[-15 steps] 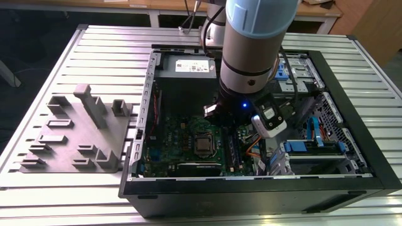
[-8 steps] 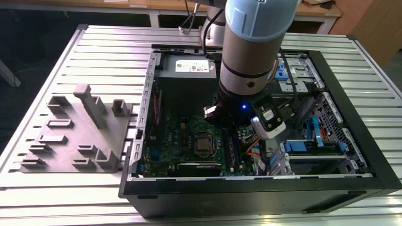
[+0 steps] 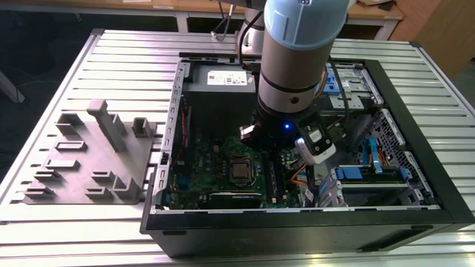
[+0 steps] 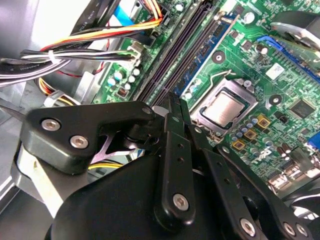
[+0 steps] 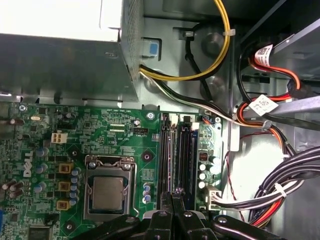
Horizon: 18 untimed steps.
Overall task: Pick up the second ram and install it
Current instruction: 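Insert the second ram into the second slot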
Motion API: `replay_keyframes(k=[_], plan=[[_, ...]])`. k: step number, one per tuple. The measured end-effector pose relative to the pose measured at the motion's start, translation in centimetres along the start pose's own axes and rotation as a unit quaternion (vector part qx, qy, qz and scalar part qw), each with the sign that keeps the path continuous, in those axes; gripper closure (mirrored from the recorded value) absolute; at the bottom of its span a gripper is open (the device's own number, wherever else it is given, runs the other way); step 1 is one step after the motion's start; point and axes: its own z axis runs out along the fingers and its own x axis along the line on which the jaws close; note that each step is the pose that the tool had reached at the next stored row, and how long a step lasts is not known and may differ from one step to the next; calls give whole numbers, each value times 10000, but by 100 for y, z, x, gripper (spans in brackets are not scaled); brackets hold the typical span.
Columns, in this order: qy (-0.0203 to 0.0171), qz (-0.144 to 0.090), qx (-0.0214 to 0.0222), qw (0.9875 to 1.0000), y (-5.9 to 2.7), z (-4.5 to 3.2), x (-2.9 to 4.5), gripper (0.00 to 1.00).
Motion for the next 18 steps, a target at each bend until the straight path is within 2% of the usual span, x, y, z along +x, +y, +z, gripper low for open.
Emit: replay_keyframes(k=[10, 11, 12, 13, 18], plan=[[1, 0, 1, 10000, 9, 47, 3, 92], [1, 0, -4, 10000, 9, 48, 3, 92], [-2, 2, -36, 10000, 9, 53, 4, 92], [-2, 3, -48, 10000, 9, 53, 4, 92], [-2, 3, -47, 10000, 9, 60, 3, 92]])
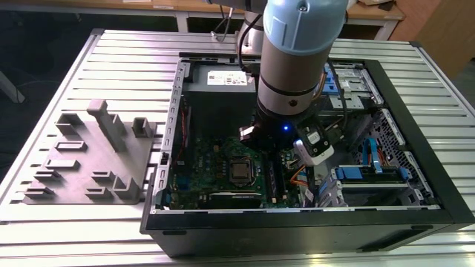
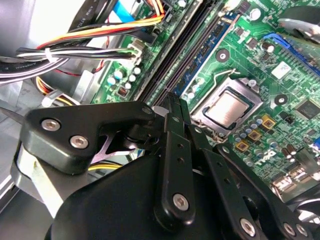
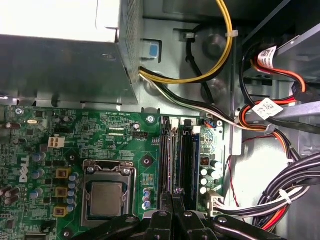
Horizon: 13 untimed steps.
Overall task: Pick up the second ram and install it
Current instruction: 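Insert the second ram into the second slot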
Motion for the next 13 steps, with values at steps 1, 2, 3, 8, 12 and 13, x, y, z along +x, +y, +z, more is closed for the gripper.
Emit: replay_keyframes(k=[1, 2, 3, 8, 12, 13], plan=[[0, 0, 3, 10000, 0, 4, 0, 92], [1, -1, 7, 10000, -1, 7, 0, 92], [1, -1, 10, 10000, -1, 7, 0, 92], [1, -1, 10, 10000, -1, 10, 1, 92], [1, 0, 10, 10000, -2, 24, 2, 92], [1, -1, 10, 10000, -2, 27, 2, 92]])
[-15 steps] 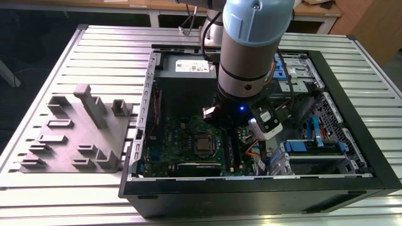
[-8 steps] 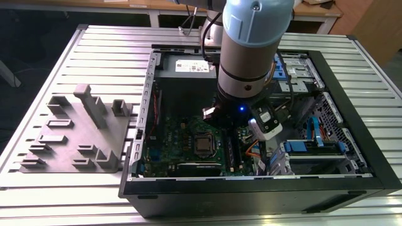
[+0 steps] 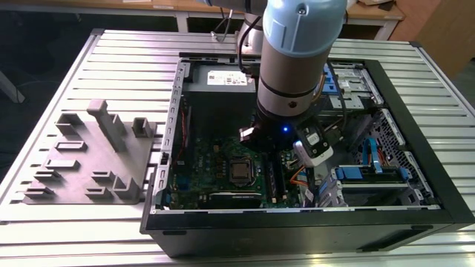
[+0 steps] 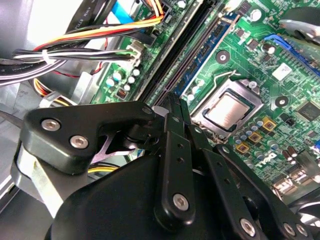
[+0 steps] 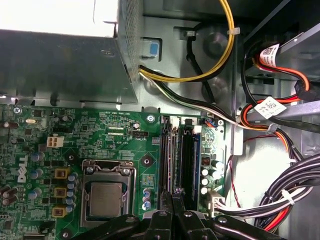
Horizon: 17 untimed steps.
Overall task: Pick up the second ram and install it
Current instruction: 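Insert the second ram into the second slot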
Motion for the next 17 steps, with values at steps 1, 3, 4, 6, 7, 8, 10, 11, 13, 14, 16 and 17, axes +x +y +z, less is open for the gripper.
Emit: replay_keyframes(k=[1, 3, 4, 6, 7, 8, 10, 11, 13, 14, 16, 17], plan=[[0, 0, 0, 10000, 0, 1, 0, 92], [0, 0, 3, 10000, 0, 1, 0, 92], [0, 0, 3, 10000, 0, 2, 0, 92], [0, 0, 3, 10000, 0, 6, 0, 92], [0, 0, 4, 10000, 0, 6, 0, 92], [0, 0, 4, 10000, -1, 6, 0, 92], [0, 0, 5, 10000, -1, 7, 0, 92], [0, 0, 4, 10000, -1, 7, 0, 92], [0, 0, 4, 10000, -1, 8, 0, 92], [0, 0, 4, 10000, -1, 8, 0, 92], [0, 0, 4, 10000, -1, 8, 1, 92], [0, 0, 4, 10000, -1, 8, 1, 92]])
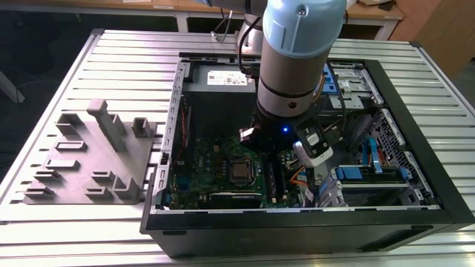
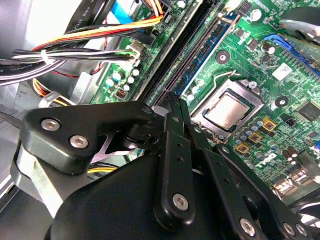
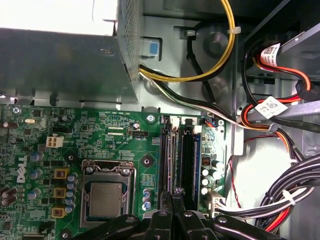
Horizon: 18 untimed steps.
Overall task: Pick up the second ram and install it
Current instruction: 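Insert the second ram into the second slot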
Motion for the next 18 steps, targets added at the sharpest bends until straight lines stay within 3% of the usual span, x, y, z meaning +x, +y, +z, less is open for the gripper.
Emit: replay_keyframes(k=[10, 18], plan=[[-13, 202, 12, 9998, 0, 1, -1, 92], [-15, 231, 14, 9997, 0, 1, -8, 92]])
